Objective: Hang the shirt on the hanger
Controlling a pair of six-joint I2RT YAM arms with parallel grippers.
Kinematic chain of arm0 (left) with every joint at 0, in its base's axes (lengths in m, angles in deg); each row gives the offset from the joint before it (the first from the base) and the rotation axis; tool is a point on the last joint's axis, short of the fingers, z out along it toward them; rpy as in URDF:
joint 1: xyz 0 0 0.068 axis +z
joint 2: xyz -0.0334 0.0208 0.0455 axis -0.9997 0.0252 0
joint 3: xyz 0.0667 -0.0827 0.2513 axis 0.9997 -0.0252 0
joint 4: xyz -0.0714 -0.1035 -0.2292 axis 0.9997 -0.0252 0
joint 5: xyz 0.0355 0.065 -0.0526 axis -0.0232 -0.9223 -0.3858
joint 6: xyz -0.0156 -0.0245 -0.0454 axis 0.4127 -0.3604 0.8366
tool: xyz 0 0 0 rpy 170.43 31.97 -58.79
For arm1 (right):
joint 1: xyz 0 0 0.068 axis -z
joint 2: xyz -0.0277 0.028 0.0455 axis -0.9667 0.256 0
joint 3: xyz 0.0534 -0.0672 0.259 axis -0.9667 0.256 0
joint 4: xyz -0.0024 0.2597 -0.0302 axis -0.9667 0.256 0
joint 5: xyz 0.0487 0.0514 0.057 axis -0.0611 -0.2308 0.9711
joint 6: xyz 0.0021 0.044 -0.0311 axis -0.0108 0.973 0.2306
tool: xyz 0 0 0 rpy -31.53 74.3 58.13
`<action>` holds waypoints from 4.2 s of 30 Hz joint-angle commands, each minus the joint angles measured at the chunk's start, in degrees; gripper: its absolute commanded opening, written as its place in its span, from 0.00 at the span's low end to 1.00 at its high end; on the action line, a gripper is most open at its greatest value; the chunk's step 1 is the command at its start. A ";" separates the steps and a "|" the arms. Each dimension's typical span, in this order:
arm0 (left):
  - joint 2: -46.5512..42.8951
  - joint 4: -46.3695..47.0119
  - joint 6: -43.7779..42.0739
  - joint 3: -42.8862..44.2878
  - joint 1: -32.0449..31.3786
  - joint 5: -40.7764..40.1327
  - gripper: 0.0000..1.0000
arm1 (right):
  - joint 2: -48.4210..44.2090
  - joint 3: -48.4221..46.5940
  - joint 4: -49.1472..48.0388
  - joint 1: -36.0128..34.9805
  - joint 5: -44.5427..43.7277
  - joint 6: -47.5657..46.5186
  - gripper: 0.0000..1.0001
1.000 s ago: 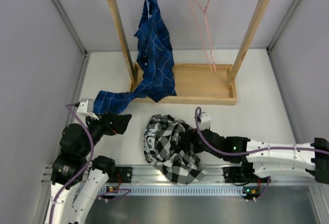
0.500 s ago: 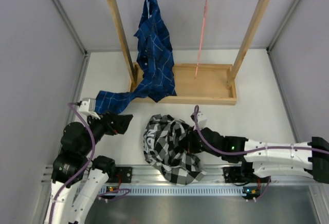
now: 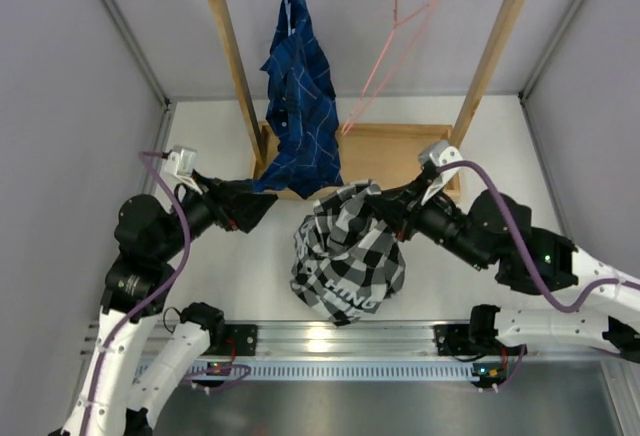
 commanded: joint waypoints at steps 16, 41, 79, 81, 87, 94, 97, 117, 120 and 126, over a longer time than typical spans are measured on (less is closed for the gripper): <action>23.08 15.69 -1.41 -9.59 -35.44 -21.25 0.97 | -13.46 18.59 14.79 0.11 12.86 2.23 0.01; 34.61 32.39 -19.33 -12.58 -36.68 -14.23 0.53 | -18.82 21.84 8.46 0.11 17.44 0.74 0.06; 25.21 23.25 6.59 -9.41 -38.44 -48.60 0.00 | -2.75 25.71 15.49 -3.76 -20.96 39.91 0.68; 24.85 23.34 6.86 -9.68 -38.44 -49.21 0.00 | -2.31 26.50 15.75 -4.20 -21.67 45.19 0.68; 23.18 23.43 7.82 -11.35 -38.53 -52.29 0.00 | 3.14 25.19 19.44 -10.25 -26.06 54.69 0.65; 21.25 24.04 8.35 -11.53 -38.53 -51.33 0.00 | 8.85 24.92 14.00 -13.07 -27.64 55.15 0.36; 19.67 25.53 8.52 -12.49 -38.61 -49.40 0.00 | 9.47 22.29 13.91 -12.03 -30.54 52.78 0.34; 13.49 27.73 -19.39 21.62 -38.61 -32.03 0.00 | 14.72 -31.72 10.74 -8.67 -20.01 -10.39 0.00; 17.37 26.42 -23.19 34.64 -38.61 -25.50 0.00 | 21.04 -49.48 17.14 -10.34 -18.15 -18.93 0.00; 20.20 26.94 -16.81 31.92 -38.61 -22.84 0.00 | 19.87 -49.03 19.54 -12.55 -29.83 -22.48 0.00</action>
